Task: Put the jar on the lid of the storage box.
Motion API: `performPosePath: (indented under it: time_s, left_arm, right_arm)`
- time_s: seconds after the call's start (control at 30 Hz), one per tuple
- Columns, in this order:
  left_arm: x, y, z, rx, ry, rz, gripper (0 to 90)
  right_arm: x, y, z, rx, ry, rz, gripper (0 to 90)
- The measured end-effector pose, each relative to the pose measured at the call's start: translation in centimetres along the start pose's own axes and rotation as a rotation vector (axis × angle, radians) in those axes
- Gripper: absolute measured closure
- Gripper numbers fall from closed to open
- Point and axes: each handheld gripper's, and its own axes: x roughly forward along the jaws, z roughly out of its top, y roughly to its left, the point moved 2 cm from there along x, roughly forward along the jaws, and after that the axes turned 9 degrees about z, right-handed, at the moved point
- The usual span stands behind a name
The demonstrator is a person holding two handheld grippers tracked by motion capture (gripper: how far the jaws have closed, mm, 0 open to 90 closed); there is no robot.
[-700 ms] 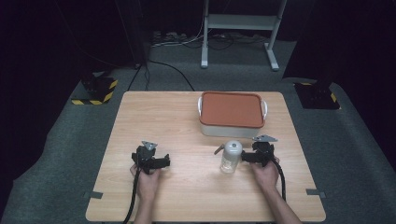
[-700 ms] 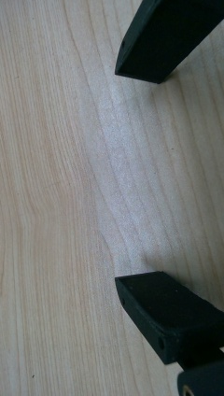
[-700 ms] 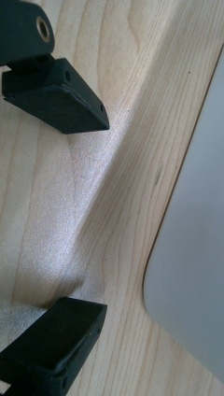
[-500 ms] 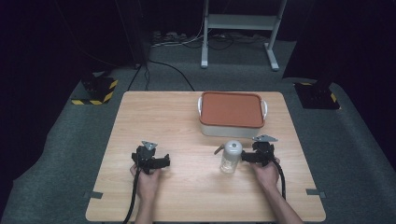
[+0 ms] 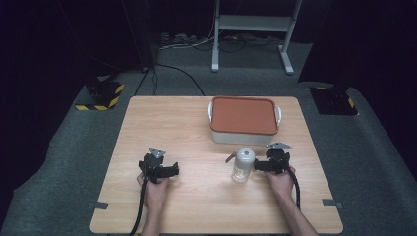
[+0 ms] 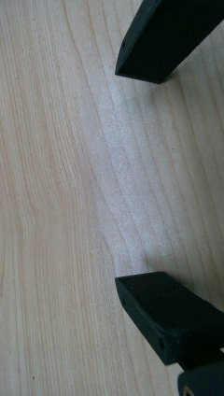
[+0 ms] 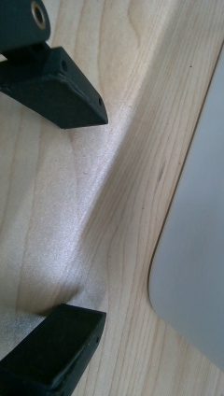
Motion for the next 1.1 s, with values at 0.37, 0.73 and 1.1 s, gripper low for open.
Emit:
performPosePath:
  time_s: [0.37, 0.73, 1.1]
  left_arm:
    - [0.0, 0.0, 0.0, 0.000, 0.000, 0.000, 2.0]
    - [0.0, 0.0, 0.0, 0.000, 0.000, 0.000, 2.0]
    - [0.0, 0.0, 0.0, 0.000, 0.000, 0.000, 2.1]
  right_arm:
    - [-1.3, 0.4, -0.4, -0.005, 0.002, 0.026, 4.4]
    - [-3.5, 0.9, -1.4, -0.003, -0.028, 0.055, 5.0]
    - [-5.1, 1.6, -3.3, -0.001, -0.037, 0.092, 4.5]
